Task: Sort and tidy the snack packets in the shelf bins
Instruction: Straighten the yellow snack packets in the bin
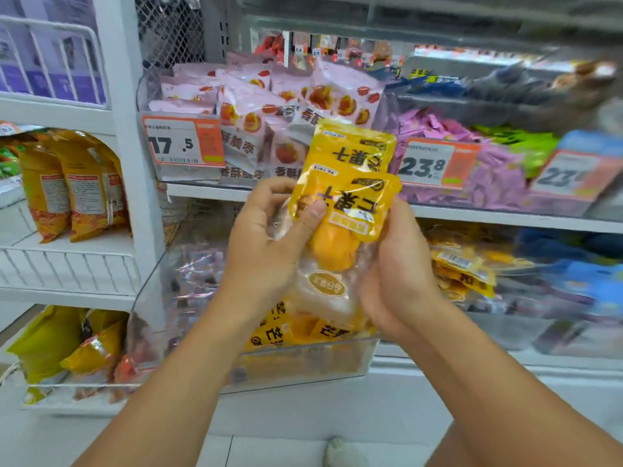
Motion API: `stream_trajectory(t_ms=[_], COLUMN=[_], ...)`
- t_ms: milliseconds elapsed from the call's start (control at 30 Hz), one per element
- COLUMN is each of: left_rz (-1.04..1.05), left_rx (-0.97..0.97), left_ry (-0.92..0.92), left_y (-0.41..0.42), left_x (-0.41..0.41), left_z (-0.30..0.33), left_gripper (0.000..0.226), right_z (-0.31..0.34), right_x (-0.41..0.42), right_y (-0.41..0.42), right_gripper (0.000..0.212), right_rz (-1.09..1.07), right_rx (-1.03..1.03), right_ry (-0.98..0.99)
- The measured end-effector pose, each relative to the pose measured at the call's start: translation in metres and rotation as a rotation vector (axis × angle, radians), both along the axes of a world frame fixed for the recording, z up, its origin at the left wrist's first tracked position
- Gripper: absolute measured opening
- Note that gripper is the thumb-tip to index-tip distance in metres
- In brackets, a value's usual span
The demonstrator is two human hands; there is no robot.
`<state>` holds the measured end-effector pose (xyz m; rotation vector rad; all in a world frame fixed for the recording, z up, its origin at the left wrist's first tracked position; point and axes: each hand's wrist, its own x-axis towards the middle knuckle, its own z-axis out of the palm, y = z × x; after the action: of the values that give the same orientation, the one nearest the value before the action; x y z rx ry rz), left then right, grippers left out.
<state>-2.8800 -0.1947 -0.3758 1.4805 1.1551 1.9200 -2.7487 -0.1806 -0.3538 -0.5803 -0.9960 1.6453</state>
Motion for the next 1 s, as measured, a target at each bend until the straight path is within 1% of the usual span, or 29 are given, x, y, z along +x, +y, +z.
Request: stream_trajectory(t_ms=[33, 67, 100, 133, 167, 200, 267, 333, 433, 533, 600, 667, 700, 733, 800, 833, 867, 900, 933, 1000], left_rz=[0.006, -0.007, -0.013, -0.004, 0.002, -0.011, -0.072, -0.141, -0.204, -0.201, -0.178, -0.134, -0.101, -0.064, 0.018, 0.062, 0.099, 0.126, 0.139, 0.147], left_rx=[-0.019, -0.052, -0.095, -0.143, -0.18, -0.211, -0.262, -0.265, -0.196, -0.164, -0.175, -0.246, -0.278, -0.286, -0.246, -0.227, -0.228, -0.234, -0.245, -0.246], left_ry=[-0.025, -0.054, -0.051, -0.006, 0.072, 0.145, 0.251, 0.369, 0.631, 0.84, 0.902, 0.945, 0.997, 1.074, 1.246, 1.306, 1.355, 1.401, 1.441, 1.464], left_y=[0.0, 0.002, 0.002, 0.004, 0.008, 0.01, 0.016, 0.023, 0.03, 0.057, 0.085, 0.111, 0.12, 0.127, 0.133, 0.134, 0.135, 0.136, 0.138, 0.141], left_x=[0.015, 0.03, 0.047, 0.063, 0.081, 0.098, 0.13, 0.154, 0.178, 0.197, 0.211, 0.223, 0.228, 0.232, 0.239, 0.243, 0.245, 0.247, 0.249, 0.252], left_z=[0.001, -0.001, -0.004, -0.009, -0.015, -0.021, -0.028, -0.032, -0.029, -0.031, -0.036, -0.041, -0.044, -0.047, -0.052, -0.052, -0.052, -0.053, -0.053, -0.056], left_gripper=[0.017, 0.016, 0.016, 0.016, 0.015, 0.015, 0.027, 0.035, 0.035, 0.056, 0.066, 0.085, 0.09, 0.088, 0.072, 0.064, 0.059, 0.058, 0.063, 0.07], right_z=[0.002, 0.003, 0.0, -0.006, -0.013, -0.021, -0.036, -0.041, -0.045, -0.045, -0.046, -0.049, -0.051, -0.055, -0.061, -0.065, -0.07, -0.075, -0.079, -0.086], right_x=[0.015, 0.031, 0.048, 0.064, 0.082, 0.099, 0.13, 0.158, 0.195, 0.221, 0.233, 0.24, 0.243, 0.245, 0.247, 0.249, 0.251, 0.254, 0.257, 0.264], right_y=[-0.005, -0.01, -0.014, -0.016, -0.018, -0.015, -0.002, 0.014, 0.039, 0.066, 0.092, 0.116, 0.127, 0.134, 0.136, 0.133, 0.127, 0.122, 0.118, 0.119], right_gripper=[0.061, 0.062, 0.054, 0.042, 0.032, 0.026, 0.025, 0.028, 0.025, 0.025, 0.027, 0.032, 0.038, 0.046, 0.053, 0.05, 0.043, 0.035, 0.03, 0.029], right_rz=[0.031, 0.043, 0.021, -0.038, -0.13, -0.205, -0.268, -0.347, -0.469, -0.484, -0.521, -0.621, -0.689, -0.765, -0.849, -0.846, -0.826, -0.8, -0.776, -0.768], right_rx=[-0.011, -0.012, 0.004, 0.025, 0.024, -0.019, -0.153, -0.261, -0.27, -0.256, -0.244, -0.214, -0.192, -0.164, -0.086, -0.029, 0.032, 0.091, 0.135, 0.177], right_ry=[0.018, 0.008, -0.043, -0.117, -0.167, -0.188, -0.187, -0.155, -0.17, -0.208, -0.262, -0.401, -0.509, -0.624, -0.811, -0.881, -0.957, -1.033, -1.081, -1.104])
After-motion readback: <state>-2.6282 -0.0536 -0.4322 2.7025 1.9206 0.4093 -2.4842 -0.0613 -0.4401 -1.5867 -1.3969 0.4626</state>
